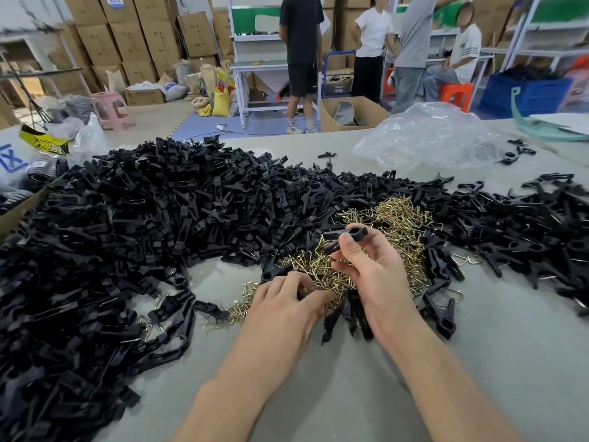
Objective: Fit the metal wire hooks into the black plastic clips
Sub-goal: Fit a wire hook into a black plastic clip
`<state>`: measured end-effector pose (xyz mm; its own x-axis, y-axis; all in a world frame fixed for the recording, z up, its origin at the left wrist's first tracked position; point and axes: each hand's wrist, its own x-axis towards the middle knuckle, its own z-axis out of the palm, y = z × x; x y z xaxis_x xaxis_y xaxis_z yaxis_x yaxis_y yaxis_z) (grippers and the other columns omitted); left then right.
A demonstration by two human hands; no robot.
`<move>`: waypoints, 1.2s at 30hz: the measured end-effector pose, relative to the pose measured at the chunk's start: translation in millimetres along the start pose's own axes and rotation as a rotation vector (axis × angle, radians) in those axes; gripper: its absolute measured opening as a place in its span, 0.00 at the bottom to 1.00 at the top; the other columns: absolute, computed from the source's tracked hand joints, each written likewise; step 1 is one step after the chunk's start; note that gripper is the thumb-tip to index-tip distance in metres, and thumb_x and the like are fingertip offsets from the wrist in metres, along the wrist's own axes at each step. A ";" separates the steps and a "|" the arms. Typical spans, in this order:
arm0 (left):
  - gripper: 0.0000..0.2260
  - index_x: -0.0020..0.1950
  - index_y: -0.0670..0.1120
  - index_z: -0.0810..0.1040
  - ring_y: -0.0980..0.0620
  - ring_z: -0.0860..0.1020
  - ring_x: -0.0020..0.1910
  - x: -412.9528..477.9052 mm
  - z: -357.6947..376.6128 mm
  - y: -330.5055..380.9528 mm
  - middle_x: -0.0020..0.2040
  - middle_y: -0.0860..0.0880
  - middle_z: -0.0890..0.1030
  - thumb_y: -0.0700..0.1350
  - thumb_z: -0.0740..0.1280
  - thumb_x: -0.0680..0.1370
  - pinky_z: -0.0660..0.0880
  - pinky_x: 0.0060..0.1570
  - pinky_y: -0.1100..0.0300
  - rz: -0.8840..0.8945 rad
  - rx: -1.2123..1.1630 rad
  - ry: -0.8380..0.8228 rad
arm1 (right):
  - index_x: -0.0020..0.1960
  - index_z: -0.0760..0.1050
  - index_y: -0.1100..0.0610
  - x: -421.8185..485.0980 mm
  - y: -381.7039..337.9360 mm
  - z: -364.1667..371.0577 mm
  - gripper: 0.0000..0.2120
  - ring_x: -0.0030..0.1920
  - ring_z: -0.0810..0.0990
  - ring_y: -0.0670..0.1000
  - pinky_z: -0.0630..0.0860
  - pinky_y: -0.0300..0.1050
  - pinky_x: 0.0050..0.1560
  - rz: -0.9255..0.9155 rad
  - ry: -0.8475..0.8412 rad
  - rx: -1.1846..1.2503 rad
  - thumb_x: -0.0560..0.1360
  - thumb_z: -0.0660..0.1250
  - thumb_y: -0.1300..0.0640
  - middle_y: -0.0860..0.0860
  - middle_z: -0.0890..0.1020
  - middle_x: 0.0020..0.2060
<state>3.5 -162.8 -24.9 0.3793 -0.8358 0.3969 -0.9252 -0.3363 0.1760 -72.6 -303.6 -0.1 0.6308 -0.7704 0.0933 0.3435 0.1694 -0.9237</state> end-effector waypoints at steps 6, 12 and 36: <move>0.10 0.53 0.54 0.81 0.52 0.77 0.49 1.3 -6.0 -1.1 0.51 0.56 0.77 0.54 0.61 0.81 0.73 0.52 0.57 -0.014 -0.052 0.062 | 0.56 0.79 0.58 0.4 -0.7 0.6 0.11 0.40 0.82 0.46 0.81 0.40 0.43 0.004 0.006 0.019 0.74 0.72 0.57 0.51 0.81 0.45; 0.04 0.52 0.57 0.77 0.60 0.76 0.49 0.6 -10.0 -2.9 0.49 0.62 0.77 0.52 0.63 0.81 0.74 0.49 0.61 -0.252 -0.407 0.161 | 0.57 0.79 0.59 -0.6 -3.8 1.4 0.19 0.40 0.83 0.47 0.81 0.41 0.44 0.009 -0.005 0.021 0.69 0.73 0.52 0.51 0.81 0.44; 0.04 0.47 0.45 0.82 0.56 0.80 0.41 7.8 -33.1 -0.8 0.41 0.50 0.84 0.43 0.69 0.80 0.77 0.43 0.67 -0.591 -1.260 0.374 | 0.55 0.80 0.59 -7.5 -9.4 5.4 0.11 0.54 0.84 0.56 0.82 0.46 0.54 0.287 -0.337 0.283 0.72 0.72 0.62 0.61 0.83 0.54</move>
<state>7.6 -154.7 7.9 0.8599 -0.4848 0.1599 -0.0815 0.1788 0.9805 -76.7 -296.1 10.0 0.9002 -0.4354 0.0084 0.2688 0.5404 -0.7974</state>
